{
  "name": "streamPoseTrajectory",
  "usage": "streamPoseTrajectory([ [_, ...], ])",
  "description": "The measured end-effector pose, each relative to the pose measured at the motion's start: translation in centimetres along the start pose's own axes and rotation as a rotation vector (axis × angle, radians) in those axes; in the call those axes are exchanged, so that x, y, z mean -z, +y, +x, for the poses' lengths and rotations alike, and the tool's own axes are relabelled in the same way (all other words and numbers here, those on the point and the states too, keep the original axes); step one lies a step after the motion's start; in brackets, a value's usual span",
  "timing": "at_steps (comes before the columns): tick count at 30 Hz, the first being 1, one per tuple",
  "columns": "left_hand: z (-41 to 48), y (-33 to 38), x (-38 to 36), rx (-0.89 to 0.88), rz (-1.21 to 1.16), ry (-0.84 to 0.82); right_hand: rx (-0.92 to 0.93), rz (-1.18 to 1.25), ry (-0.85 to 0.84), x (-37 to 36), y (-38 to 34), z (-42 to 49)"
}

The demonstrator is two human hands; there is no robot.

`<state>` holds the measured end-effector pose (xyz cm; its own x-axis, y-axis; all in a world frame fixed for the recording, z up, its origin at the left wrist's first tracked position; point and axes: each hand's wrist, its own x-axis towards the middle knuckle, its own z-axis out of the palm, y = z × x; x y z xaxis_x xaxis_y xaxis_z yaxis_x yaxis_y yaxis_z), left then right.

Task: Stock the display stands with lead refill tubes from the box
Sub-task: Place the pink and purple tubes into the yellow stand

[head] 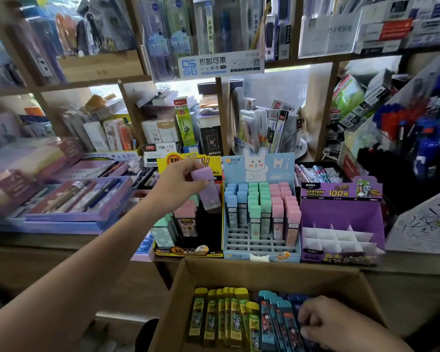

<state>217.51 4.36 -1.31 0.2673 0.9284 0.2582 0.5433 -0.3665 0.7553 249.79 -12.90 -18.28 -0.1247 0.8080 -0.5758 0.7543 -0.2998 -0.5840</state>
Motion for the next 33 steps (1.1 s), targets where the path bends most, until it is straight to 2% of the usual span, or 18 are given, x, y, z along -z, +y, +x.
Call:
streamPoseTrajectory([
  [9,1.0,-0.5,-0.8,-0.068,0.317,-0.038,-0.001,0.003,0.006,0.0,0.2,0.3],
  [33,0.8,-1.0,-0.9,-0.075,0.395,-0.076,0.031,-0.004,0.043,0.1,-0.6,-0.8],
])
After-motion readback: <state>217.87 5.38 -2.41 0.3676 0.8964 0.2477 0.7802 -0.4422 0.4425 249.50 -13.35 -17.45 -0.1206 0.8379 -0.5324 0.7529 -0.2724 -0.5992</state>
